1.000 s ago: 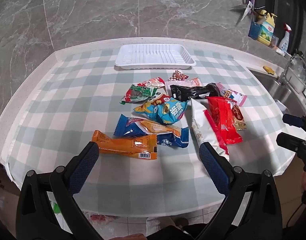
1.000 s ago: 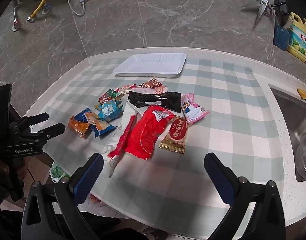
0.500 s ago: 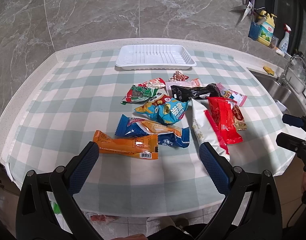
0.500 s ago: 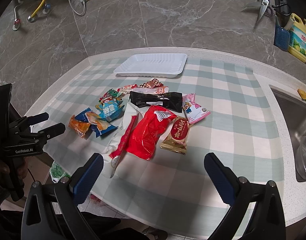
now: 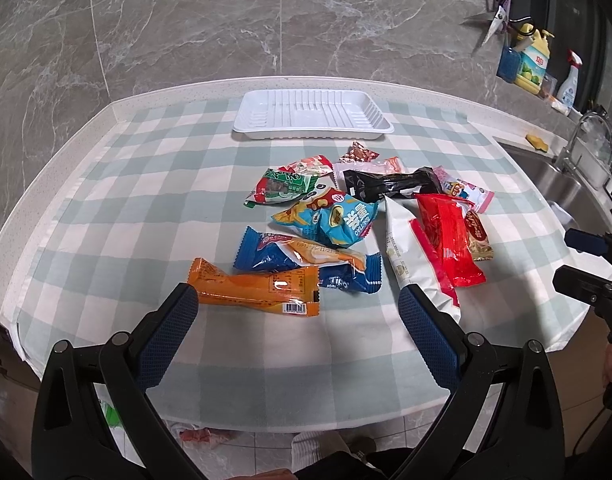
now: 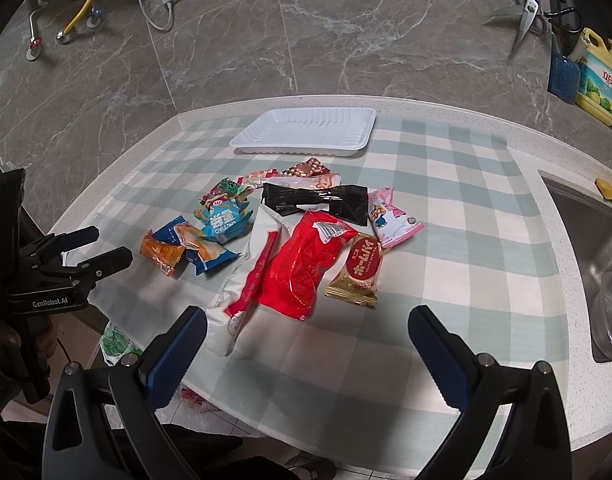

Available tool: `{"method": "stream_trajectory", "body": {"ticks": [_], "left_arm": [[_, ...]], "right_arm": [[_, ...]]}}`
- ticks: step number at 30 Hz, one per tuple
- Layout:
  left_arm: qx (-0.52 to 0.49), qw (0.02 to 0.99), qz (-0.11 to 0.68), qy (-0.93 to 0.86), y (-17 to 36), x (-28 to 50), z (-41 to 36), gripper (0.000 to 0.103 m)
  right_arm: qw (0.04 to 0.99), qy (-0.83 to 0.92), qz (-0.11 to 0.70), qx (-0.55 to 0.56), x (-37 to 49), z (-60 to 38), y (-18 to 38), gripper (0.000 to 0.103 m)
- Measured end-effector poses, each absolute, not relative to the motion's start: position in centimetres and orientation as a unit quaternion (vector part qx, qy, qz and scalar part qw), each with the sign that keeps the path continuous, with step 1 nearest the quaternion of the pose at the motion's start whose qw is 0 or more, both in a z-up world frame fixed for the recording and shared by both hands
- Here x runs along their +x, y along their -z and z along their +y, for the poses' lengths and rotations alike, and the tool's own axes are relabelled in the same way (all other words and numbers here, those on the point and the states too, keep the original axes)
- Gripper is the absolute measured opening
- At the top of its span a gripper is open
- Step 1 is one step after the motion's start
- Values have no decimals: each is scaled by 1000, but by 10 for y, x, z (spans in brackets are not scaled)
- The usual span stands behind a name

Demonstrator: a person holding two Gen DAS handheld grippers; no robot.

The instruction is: Organize snacks

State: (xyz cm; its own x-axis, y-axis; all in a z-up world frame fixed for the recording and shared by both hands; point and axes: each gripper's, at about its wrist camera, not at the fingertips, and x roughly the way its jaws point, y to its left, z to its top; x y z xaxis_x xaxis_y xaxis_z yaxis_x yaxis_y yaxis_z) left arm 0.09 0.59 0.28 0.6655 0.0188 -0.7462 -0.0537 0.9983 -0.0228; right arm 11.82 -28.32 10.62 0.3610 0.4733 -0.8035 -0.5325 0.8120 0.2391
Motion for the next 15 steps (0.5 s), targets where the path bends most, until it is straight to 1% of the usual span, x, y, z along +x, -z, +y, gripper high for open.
{"method": "stream_trajectory", "body": {"ticks": [15], "left_arm": [[-24,913,406,-20,-4,-2,10,101]], "right_arm": [[824,-305,476,-31,109,-269,-108,103]]}}
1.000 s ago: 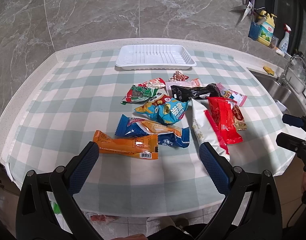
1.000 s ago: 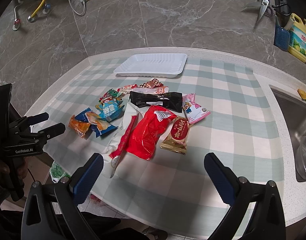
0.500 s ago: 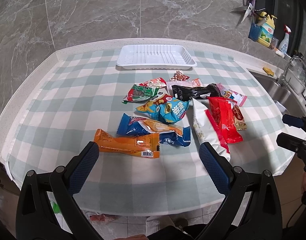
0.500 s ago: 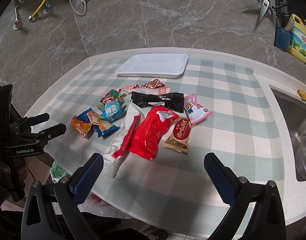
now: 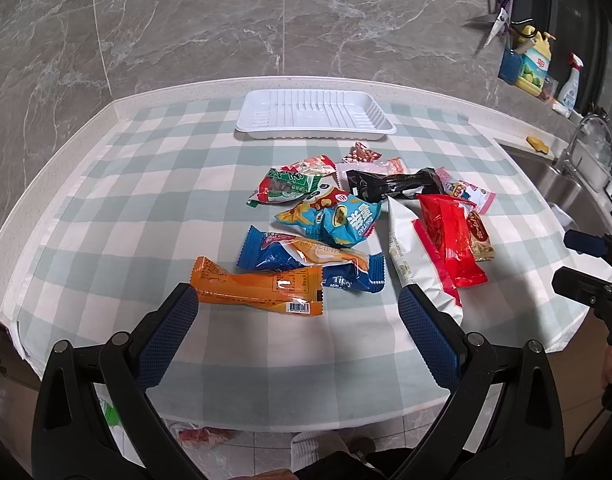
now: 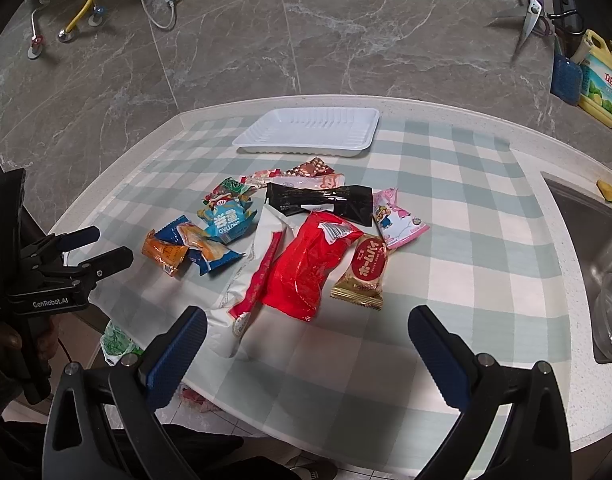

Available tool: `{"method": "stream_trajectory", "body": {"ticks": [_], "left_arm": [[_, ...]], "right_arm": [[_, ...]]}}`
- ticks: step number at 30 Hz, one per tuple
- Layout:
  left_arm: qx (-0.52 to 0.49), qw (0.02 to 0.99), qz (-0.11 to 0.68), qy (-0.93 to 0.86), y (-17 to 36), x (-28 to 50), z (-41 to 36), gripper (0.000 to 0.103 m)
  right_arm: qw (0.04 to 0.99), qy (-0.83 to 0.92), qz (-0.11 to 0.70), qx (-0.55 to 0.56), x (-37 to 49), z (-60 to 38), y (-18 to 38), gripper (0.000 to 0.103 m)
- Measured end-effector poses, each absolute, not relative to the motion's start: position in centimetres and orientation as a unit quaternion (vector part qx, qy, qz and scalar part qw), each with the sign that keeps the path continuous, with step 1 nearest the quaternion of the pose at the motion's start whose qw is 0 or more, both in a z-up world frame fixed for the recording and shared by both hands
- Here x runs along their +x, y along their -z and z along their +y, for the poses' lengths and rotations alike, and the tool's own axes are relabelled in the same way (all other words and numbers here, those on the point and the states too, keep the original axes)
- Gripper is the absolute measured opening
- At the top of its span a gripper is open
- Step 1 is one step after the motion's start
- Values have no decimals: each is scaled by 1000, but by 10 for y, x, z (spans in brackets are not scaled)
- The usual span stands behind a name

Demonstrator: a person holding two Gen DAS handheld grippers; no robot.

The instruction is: Organize snacks

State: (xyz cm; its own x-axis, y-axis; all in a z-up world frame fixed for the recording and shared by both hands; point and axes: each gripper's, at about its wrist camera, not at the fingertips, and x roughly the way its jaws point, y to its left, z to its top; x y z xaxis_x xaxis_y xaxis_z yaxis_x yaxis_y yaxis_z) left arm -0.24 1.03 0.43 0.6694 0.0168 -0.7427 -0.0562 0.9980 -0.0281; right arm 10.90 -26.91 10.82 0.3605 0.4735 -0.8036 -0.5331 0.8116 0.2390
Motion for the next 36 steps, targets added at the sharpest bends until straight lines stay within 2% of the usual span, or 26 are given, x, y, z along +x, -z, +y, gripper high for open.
{"method": "stream_trajectory", "body": {"ticks": [36], "left_arm": [[-29,909,414,-27,5,2,22,101]], "right_arm": [[820,-306,482,-29,113,-263,-102,103]]}}
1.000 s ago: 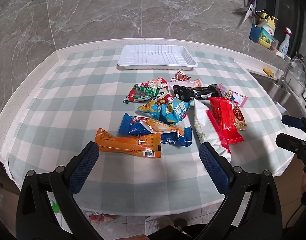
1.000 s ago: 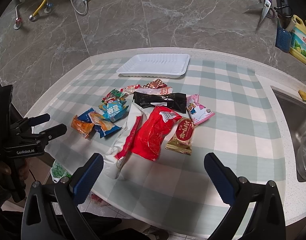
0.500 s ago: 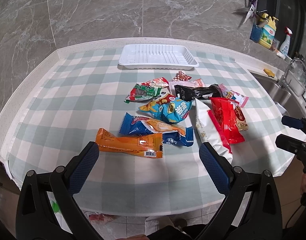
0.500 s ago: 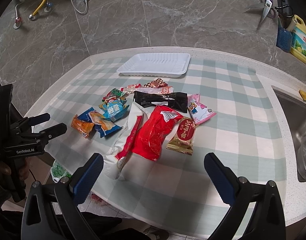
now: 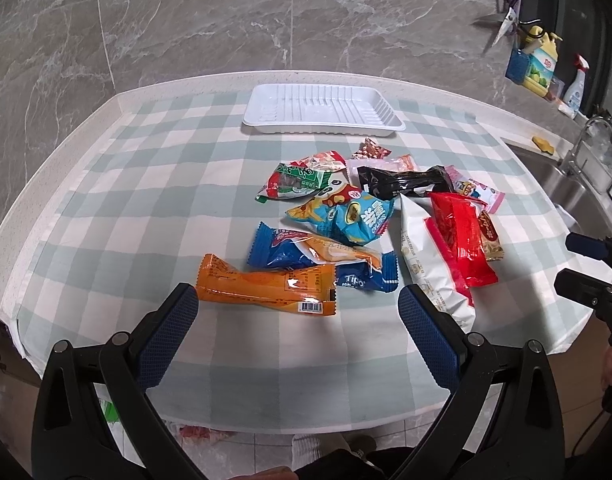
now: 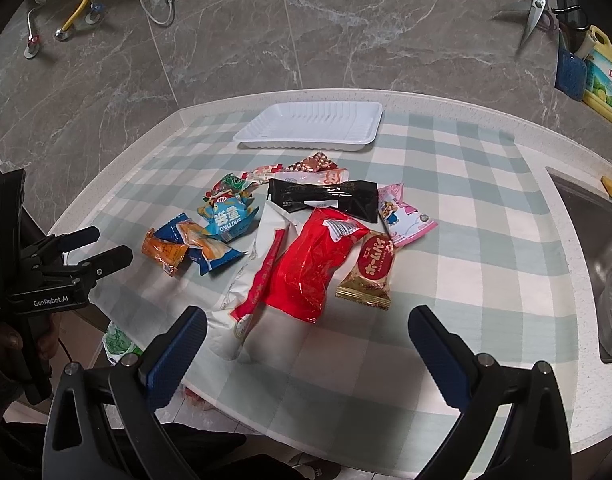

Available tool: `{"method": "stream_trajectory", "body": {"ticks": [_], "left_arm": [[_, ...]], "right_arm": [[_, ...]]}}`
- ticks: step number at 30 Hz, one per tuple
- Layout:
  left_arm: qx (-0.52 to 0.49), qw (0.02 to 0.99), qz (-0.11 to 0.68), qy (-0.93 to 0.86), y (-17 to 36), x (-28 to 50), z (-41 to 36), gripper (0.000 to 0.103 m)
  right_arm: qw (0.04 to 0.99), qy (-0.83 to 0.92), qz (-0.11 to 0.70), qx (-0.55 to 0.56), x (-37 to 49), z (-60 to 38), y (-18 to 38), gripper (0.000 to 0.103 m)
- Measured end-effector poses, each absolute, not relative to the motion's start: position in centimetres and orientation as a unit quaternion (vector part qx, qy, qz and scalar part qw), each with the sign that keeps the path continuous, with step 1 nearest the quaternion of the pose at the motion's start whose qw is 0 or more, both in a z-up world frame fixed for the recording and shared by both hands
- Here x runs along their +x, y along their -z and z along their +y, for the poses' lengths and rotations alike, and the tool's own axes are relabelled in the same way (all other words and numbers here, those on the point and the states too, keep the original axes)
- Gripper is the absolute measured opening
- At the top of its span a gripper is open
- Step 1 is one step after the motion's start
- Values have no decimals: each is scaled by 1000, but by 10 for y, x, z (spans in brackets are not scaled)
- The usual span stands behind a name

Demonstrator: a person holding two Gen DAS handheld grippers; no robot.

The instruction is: Organize snacks

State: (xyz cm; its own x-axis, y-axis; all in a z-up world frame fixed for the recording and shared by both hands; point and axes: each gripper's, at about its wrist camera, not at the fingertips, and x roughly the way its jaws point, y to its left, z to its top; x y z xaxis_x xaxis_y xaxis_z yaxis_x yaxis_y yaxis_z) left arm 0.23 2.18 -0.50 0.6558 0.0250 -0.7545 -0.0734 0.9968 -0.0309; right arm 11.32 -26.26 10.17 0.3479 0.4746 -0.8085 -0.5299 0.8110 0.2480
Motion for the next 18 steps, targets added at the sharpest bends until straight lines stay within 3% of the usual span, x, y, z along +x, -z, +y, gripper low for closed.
{"method": "stream_trajectory", "body": {"ticks": [18], "left_arm": [[-27,902,429,-33,19,9,34,101]], "right_arm": [[811,-303,501,-13,122,-257,-92,103]]}}
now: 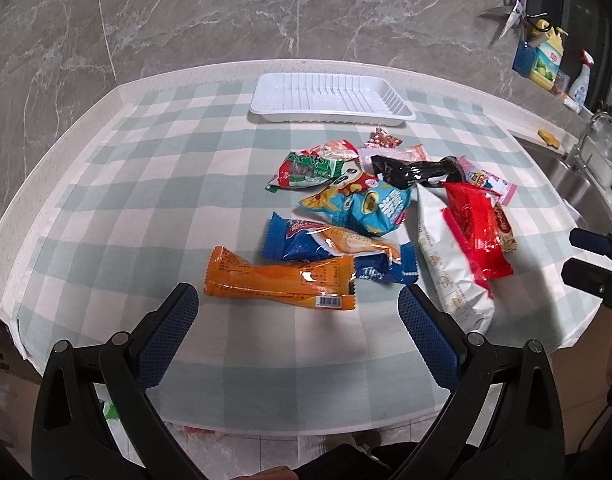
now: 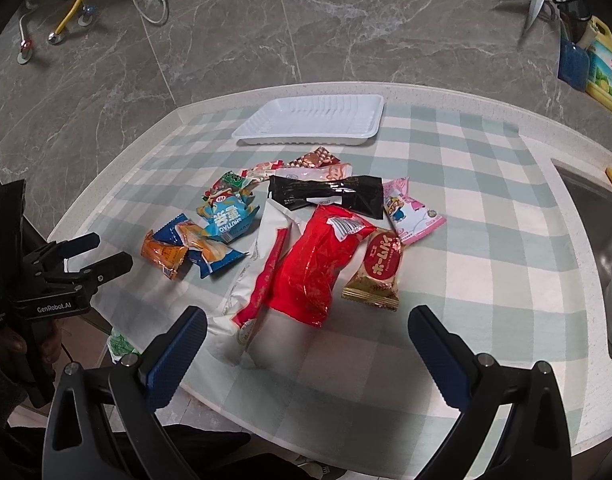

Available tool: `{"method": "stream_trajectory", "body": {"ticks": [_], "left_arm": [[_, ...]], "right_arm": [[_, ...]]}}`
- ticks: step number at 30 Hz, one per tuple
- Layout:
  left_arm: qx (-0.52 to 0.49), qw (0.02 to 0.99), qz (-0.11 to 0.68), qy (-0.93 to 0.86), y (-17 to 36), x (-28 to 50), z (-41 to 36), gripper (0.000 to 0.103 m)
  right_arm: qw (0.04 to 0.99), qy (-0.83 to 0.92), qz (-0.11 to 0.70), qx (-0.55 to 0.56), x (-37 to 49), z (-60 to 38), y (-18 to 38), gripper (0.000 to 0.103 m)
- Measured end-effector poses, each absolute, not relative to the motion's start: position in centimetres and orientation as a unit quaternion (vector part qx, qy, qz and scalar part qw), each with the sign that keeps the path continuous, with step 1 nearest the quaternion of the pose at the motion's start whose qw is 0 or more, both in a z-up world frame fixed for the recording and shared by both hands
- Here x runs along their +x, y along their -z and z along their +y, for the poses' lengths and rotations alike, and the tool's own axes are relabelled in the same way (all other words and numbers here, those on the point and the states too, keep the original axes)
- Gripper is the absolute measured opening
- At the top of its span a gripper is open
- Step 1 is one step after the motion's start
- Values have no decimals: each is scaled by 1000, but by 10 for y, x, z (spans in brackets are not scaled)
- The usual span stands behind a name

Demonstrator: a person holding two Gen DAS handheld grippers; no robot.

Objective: Organize snacks
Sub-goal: 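Lower the left tool onto the blue wafer packet while the right tool reaches the red packet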

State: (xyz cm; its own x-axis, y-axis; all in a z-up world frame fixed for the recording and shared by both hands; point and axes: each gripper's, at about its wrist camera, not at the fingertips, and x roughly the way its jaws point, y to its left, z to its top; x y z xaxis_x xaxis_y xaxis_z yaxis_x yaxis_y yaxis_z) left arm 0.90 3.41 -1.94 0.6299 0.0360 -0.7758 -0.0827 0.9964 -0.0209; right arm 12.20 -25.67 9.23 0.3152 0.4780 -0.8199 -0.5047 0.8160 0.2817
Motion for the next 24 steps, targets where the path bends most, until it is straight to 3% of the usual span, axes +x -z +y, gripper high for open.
{"method": "stream_trajectory", "body": {"ticks": [19,24], "left_arm": [[-29,883,467,-24,52,42,55,101],[-50,873,485,-18,62,55,66,101]], "right_arm": [[780,-302,545,56,149,-240,-66,101],[765,-302,565,61,160,-228,-55,75]]}}
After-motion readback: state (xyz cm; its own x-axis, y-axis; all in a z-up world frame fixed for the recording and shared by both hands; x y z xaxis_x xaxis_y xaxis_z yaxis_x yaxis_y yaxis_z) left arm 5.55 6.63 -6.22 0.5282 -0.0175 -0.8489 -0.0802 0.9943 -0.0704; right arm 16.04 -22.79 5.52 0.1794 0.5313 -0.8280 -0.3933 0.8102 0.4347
